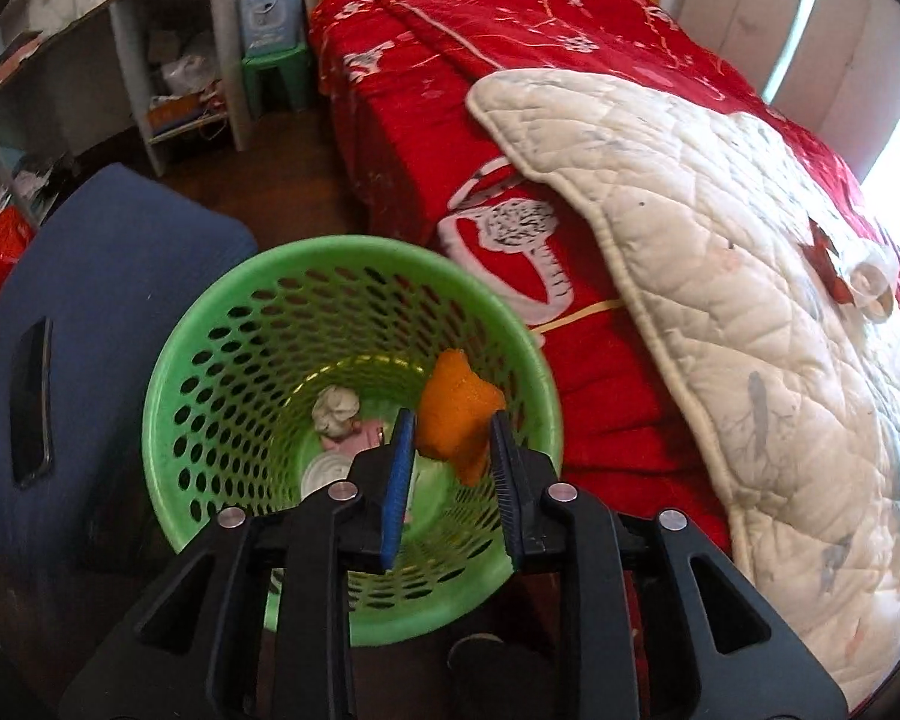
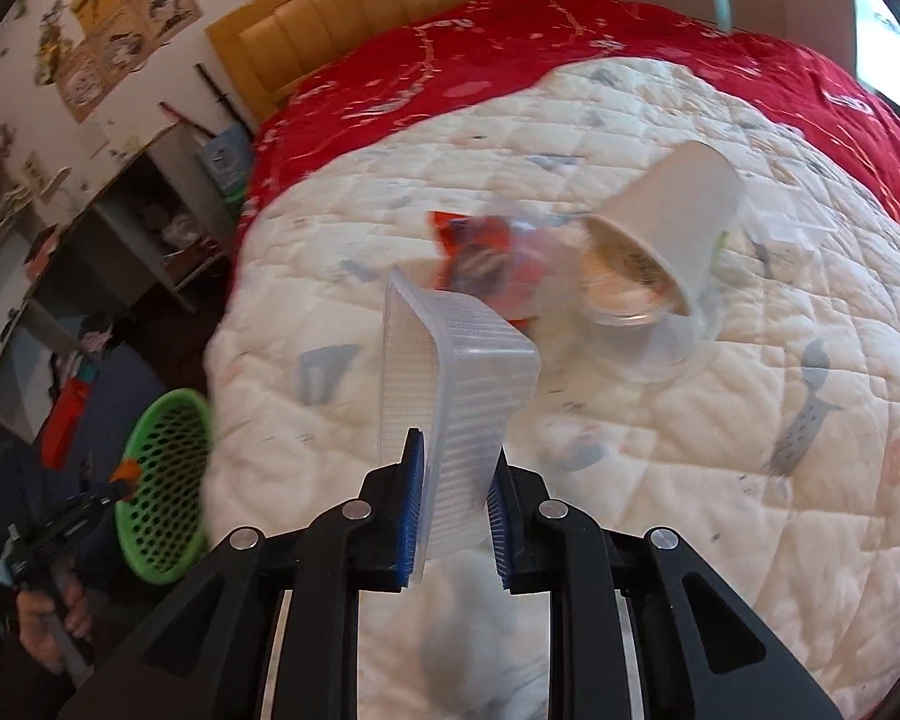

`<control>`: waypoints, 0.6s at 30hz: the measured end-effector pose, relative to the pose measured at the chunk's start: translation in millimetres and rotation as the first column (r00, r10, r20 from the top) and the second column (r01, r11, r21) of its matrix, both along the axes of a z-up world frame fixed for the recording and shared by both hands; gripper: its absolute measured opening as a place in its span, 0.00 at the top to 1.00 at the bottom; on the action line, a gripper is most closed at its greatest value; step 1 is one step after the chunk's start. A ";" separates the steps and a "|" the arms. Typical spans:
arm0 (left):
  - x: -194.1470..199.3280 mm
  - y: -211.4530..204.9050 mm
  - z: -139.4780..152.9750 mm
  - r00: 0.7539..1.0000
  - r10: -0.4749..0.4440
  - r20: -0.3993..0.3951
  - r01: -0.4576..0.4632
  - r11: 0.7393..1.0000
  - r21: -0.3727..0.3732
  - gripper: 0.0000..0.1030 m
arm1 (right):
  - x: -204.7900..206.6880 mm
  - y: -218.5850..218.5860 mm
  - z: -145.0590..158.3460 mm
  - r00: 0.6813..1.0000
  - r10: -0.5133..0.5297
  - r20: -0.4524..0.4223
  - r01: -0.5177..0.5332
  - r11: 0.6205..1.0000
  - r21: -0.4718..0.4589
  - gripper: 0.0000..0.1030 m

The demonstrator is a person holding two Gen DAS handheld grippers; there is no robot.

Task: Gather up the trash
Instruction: 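Carry the orange peel to the wastebasket while the right tool grasps the clear container, then open the left tool over the wastebasket while the right tool releases the clear container into it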

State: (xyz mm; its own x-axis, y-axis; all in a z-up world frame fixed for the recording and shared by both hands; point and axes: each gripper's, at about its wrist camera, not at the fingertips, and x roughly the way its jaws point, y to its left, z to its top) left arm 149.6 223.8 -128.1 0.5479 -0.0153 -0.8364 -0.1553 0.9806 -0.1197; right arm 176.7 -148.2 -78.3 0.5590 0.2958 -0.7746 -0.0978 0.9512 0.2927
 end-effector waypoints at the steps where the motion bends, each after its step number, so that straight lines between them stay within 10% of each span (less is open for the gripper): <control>1: -1.7 0.8 1.3 1.000 0.006 0.001 -0.006 1.000 0.000 0.67 | -3.6 7.6 4.6 1.000 0.019 0.004 -0.019 1.000 0.007 0.81; 9: -29.3 18.5 25.0 0.997 0.056 0.061 -0.058 0.998 0.033 0.36 | -15.9 73.3 27.1 0.988 0.151 0.021 -0.152 0.987 0.042 0.81; 18: -67.2 57.9 45.5 0.984 0.133 0.115 -0.137 0.990 0.025 0.28 | -18.4 183.7 29.0 0.944 0.329 0.011 -0.329 0.943 0.056 0.81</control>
State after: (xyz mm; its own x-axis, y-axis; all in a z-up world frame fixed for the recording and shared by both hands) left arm 82.4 281.6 -82.6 0.6342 0.0917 -0.7677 -0.2737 0.9553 -0.1121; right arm 158.3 35.6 -49.3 0.4244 0.5060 -0.7509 -0.4025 0.8483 0.3441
